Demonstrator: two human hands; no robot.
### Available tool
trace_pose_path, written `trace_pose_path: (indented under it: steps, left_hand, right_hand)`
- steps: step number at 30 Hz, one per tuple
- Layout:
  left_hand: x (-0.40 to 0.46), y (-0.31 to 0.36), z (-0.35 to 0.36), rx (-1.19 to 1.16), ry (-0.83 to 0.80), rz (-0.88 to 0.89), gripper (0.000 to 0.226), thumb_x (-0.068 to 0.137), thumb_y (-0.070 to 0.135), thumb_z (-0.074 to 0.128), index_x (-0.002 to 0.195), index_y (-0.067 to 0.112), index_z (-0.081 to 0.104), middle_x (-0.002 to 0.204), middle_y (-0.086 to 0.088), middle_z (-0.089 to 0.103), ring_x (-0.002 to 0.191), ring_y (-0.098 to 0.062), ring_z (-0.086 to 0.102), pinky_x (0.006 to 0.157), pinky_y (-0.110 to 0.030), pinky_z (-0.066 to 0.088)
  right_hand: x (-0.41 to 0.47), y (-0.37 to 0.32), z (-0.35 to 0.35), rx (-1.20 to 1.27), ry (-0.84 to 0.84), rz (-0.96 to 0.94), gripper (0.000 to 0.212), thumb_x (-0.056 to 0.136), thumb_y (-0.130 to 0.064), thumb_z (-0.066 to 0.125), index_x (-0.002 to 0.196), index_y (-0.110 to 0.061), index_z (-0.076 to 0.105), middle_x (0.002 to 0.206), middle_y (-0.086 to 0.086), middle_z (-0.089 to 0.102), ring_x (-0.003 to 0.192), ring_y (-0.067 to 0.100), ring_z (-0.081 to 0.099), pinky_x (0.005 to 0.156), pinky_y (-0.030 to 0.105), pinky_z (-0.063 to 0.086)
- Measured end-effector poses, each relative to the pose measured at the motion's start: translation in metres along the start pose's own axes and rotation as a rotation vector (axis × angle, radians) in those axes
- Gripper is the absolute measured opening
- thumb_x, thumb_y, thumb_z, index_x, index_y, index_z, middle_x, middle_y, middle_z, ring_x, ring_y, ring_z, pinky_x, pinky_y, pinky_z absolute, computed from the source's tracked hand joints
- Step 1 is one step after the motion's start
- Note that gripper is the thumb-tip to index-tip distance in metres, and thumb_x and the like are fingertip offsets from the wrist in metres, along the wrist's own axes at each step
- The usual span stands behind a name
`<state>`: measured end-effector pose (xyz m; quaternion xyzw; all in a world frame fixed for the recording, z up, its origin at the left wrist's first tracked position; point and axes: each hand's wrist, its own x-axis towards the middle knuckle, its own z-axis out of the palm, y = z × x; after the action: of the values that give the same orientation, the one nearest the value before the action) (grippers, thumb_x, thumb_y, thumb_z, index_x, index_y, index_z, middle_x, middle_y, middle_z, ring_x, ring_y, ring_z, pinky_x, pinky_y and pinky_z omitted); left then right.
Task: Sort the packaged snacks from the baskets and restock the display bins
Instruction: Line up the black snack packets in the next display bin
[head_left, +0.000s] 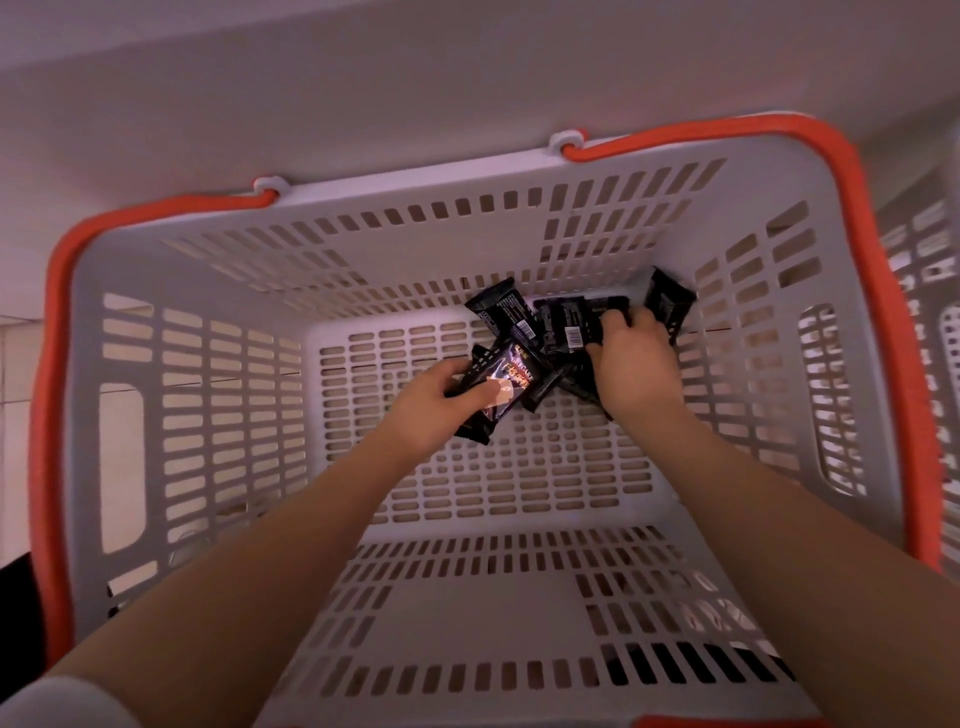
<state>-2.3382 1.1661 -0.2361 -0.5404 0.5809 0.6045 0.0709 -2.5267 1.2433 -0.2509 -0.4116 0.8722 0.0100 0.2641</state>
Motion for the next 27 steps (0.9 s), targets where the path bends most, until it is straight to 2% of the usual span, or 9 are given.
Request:
trace_pose_path:
  steps: [2, 6, 9, 11, 17, 21, 23, 25, 27]
  left_hand:
    - [-0.001, 0.0, -0.002, -0.016, 0.006, -0.011, 0.044, 0.085, 0.038, 0.064, 0.125, 0.022, 0.053, 0.109, 0.0, 0.068, 0.092, -0.014, 0.067, 0.081, -0.028, 0.051]
    - [-0.009, 0.006, -0.005, -0.076, 0.029, 0.007, 0.037, 0.082, 0.04, 0.066, 0.114, 0.024, 0.057, 0.099, 0.007, 0.069, 0.08, 0.0, 0.066, 0.058, -0.007, 0.044]
    - [-0.017, 0.016, -0.006, -0.122, 0.023, 0.027, 0.034, 0.083, 0.038, 0.065, 0.113, 0.026, 0.056, 0.101, 0.008, 0.068, 0.087, -0.005, 0.066, 0.07, -0.017, 0.048]
    - [-0.025, 0.027, -0.009, -0.139, 0.009, 0.061, 0.024, 0.083, 0.036, 0.064, 0.106, 0.032, 0.058, 0.098, 0.011, 0.069, 0.087, -0.004, 0.066, 0.074, -0.019, 0.05]
    - [-0.071, 0.079, -0.027, -0.194, -0.021, 0.222, 0.008, 0.084, 0.032, 0.062, 0.091, 0.036, 0.061, 0.082, 0.019, 0.07, 0.074, 0.004, 0.065, 0.064, -0.011, 0.048]
    - [-0.121, 0.116, -0.043, -0.323, -0.025, 0.297, 0.01, 0.089, 0.022, 0.057, 0.095, 0.025, 0.065, 0.093, 0.002, 0.069, 0.087, -0.015, 0.065, 0.085, -0.033, 0.05]
    - [-0.149, 0.129, -0.053, -0.42, -0.06, 0.335, 0.015, 0.091, 0.015, 0.052, 0.096, 0.018, 0.065, 0.095, -0.006, 0.068, 0.089, -0.022, 0.062, 0.089, -0.038, 0.048]
    - [-0.177, 0.137, -0.063, -0.502, -0.101, 0.376, 0.025, 0.093, 0.013, 0.046, 0.11, 0.005, 0.062, 0.105, -0.016, 0.063, 0.098, -0.029, 0.057, 0.096, -0.044, 0.043]
    - [-0.204, 0.14, -0.074, -0.585, -0.118, 0.412, 0.037, 0.094, 0.015, 0.042, 0.124, -0.004, 0.052, 0.115, -0.02, 0.057, 0.107, -0.031, 0.052, 0.101, -0.047, 0.04]
  right_hand:
    - [-0.002, -0.003, 0.002, 0.062, 0.0, 0.043, 0.034, 0.093, -0.013, 0.052, 0.125, -0.005, 0.045, 0.13, 0.024, 0.042, 0.117, 0.039, 0.042, 0.095, 0.042, 0.038]
    - [-0.009, -0.004, 0.005, 0.215, -0.044, 0.115, 0.053, 0.082, -0.004, 0.061, 0.127, -0.003, 0.033, 0.126, 0.026, 0.042, 0.113, 0.043, 0.044, 0.093, 0.043, 0.038]
    - [-0.018, -0.003, -0.001, 0.361, -0.159, 0.174, 0.08, 0.074, -0.012, 0.073, 0.137, -0.005, 0.024, 0.129, 0.025, 0.039, 0.116, 0.042, 0.043, 0.096, 0.042, 0.039]
    - [-0.028, -0.004, -0.013, 0.452, -0.257, 0.21, 0.076, 0.073, -0.015, 0.074, 0.134, -0.005, 0.03, 0.129, 0.021, 0.041, 0.116, 0.038, 0.046, 0.097, 0.041, 0.043]
    - [-0.073, -0.019, -0.086, 0.934, -0.257, 0.105, 0.063, 0.075, 0.003, 0.066, 0.126, -0.015, 0.033, 0.098, 0.002, 0.055, 0.078, 0.012, 0.057, 0.055, 0.016, 0.048]
    - [-0.112, -0.038, -0.148, 1.165, -0.194, 0.006, 0.063, 0.076, 0.005, 0.068, 0.126, -0.017, 0.036, 0.103, 0.009, 0.063, 0.085, 0.022, 0.064, 0.066, 0.033, 0.055]
    - [-0.134, -0.052, -0.174, 1.243, -0.158, -0.084, 0.058, 0.078, 0.007, 0.066, 0.125, -0.015, 0.04, 0.099, 0.007, 0.065, 0.081, 0.018, 0.065, 0.063, 0.028, 0.055]
    - [-0.152, -0.068, -0.193, 1.242, -0.106, -0.171, 0.048, 0.08, 0.007, 0.064, 0.123, -0.005, 0.047, 0.101, 0.009, 0.066, 0.084, 0.018, 0.064, 0.072, 0.028, 0.054]
    - [-0.171, -0.087, -0.209, 1.265, -0.086, -0.197, 0.044, 0.081, 0.004, 0.065, 0.121, -0.003, 0.049, 0.109, 0.014, 0.064, 0.095, 0.025, 0.063, 0.085, 0.039, 0.053]
